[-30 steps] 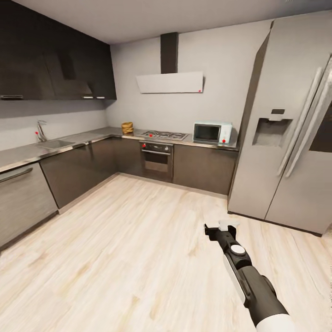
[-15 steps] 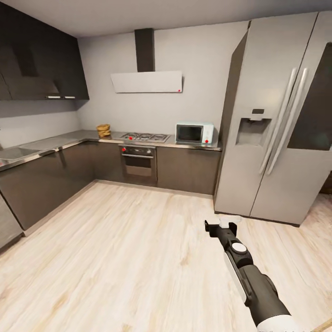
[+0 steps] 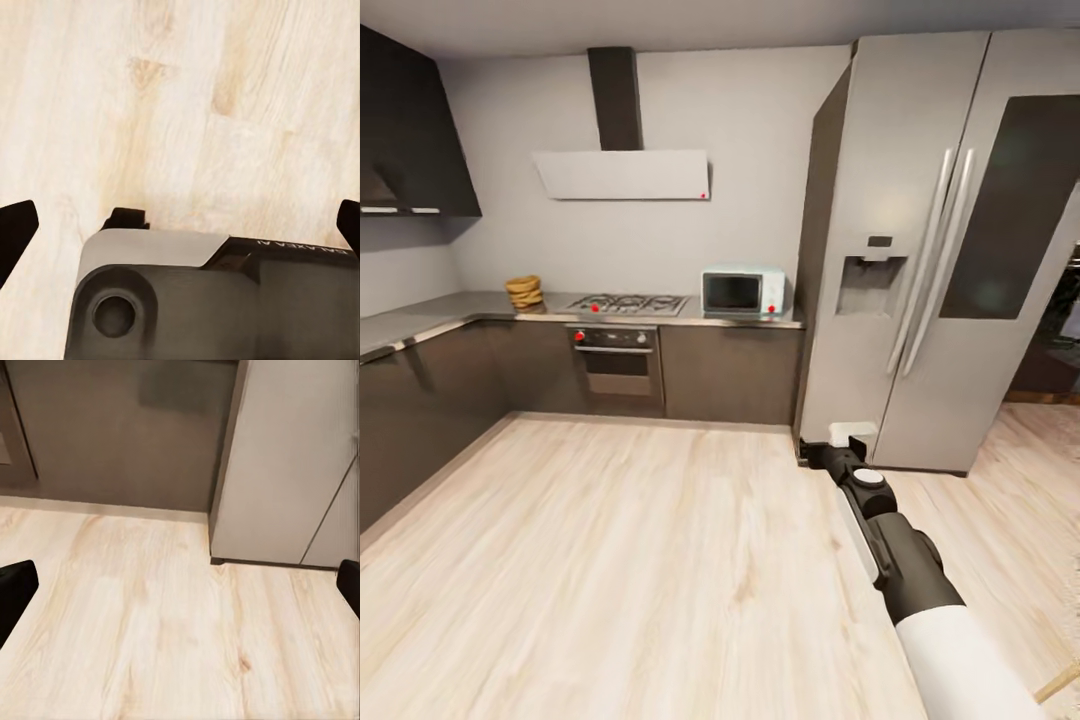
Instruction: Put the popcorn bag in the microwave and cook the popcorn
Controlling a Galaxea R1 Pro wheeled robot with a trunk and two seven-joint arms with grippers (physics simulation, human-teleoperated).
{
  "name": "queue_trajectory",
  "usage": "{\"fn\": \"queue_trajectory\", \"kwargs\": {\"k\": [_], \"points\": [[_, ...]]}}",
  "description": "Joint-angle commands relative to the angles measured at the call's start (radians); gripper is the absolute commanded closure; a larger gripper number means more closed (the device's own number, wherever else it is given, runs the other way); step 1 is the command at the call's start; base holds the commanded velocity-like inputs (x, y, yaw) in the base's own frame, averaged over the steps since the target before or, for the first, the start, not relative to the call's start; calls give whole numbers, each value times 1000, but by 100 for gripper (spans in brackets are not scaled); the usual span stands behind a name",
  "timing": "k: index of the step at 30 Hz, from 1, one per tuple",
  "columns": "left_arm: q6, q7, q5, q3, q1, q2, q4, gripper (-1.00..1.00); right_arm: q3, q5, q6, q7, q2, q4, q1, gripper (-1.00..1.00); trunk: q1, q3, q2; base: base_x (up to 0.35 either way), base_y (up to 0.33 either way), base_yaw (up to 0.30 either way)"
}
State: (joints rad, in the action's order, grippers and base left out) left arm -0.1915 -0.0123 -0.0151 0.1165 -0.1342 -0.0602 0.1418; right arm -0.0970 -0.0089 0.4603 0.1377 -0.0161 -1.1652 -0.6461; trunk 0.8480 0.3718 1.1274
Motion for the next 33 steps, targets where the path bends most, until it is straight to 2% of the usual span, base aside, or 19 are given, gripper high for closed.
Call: {"fn": "queue_trajectory", "kwargs": {"k": [1,5,13,17,20,33], "points": [[-3,0,-2,4,-1,0,-1,-100,-2,0,6,6,0,-2,0,-100,1,1,1,328,191,-300],[-3,0,-2,5,0,0,-1,-100,-4,0,7,4,-1,-11,4,-100,1,1,1,328,191,-238],[-3,-1,-2,5,0,0,-1,-100,-5,1,8,3,-1,-19,8,-100,1,1,1,334,112,-17],[-3,-1,-2,5,0,0,-1,-100,-54,1,6,3,-1,-22,8,-100,1,1,1,342,7,0],[-3,0,-2,4,0,0,-1,-100,-68,1,6,3,0,-24,8,-100,1,1,1,342,1,23],[-3,-1,-2,3,1,0,-1,-100,-57,-8,0,5,3,-26,8,-100,1,1,1,344,0,31]]}}
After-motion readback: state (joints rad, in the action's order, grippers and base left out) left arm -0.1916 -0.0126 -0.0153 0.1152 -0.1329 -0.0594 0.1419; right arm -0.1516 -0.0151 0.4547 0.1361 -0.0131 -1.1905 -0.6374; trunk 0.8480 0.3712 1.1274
